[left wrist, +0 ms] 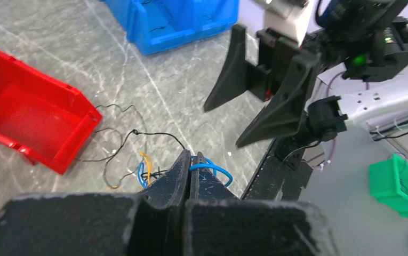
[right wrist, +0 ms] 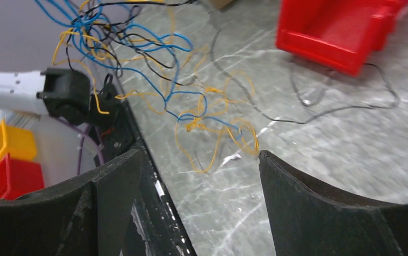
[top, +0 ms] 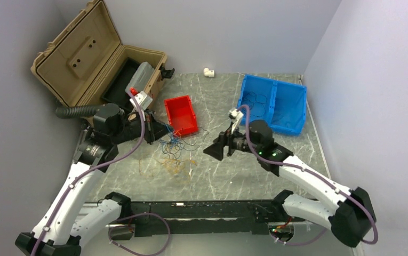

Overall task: Untangle the cables
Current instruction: Untie the cable.

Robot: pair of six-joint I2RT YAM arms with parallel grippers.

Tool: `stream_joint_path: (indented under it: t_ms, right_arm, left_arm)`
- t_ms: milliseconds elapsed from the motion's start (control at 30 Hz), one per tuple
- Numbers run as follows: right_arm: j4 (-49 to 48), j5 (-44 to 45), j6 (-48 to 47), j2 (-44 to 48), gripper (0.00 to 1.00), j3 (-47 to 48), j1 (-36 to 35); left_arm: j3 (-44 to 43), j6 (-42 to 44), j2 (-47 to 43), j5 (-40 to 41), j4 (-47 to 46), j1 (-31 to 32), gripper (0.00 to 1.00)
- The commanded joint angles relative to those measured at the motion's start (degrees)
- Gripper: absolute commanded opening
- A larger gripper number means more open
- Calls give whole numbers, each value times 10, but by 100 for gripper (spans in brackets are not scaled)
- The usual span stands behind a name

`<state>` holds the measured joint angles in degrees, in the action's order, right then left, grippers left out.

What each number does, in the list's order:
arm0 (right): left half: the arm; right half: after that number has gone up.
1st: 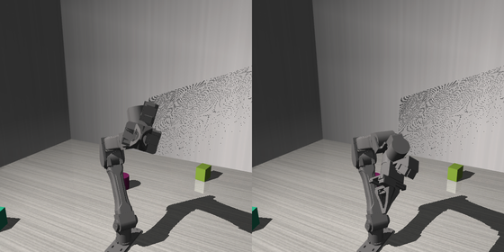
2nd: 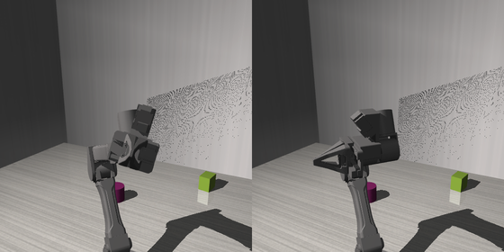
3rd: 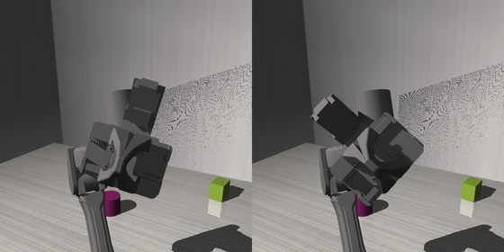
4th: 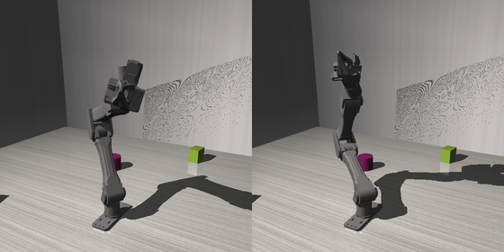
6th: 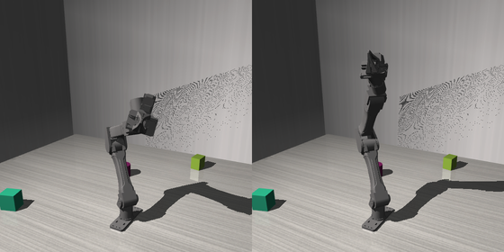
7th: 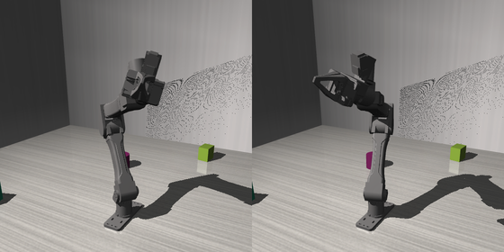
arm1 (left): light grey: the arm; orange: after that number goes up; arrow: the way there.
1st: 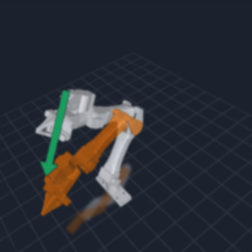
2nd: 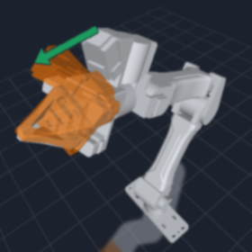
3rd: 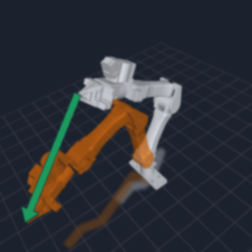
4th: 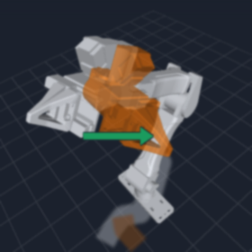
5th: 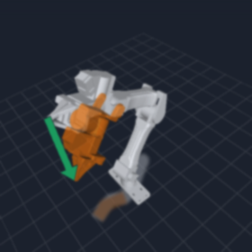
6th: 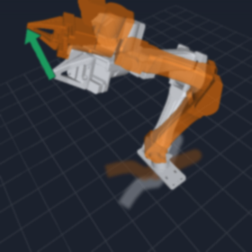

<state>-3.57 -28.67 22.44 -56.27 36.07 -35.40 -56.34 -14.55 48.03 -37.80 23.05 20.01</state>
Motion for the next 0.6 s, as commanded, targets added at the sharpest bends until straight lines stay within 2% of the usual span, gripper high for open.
stream_joint_path:
  t_ms: [0, 300, 500, 567]
  right_arm:
    - [-104, 29, -44, -42, 83, 37, -76]
    - [-179, 63, -68, -95, 84, 59, -139]
    - [-218, 65, -69, -135, 84, 73, -158]
    - [-227, 78, -65, -144, 79, 74, -161]
  left_arm:
    - [-22, -23, 14, -47, -56, 19, 0]
    - [-49, -38, 51, -28, -79, 94, 0]
    - [-56, -44, 70, -18, -89, 113, 0]
    - [-51, -50, 73, -14, -98, 115, 0]
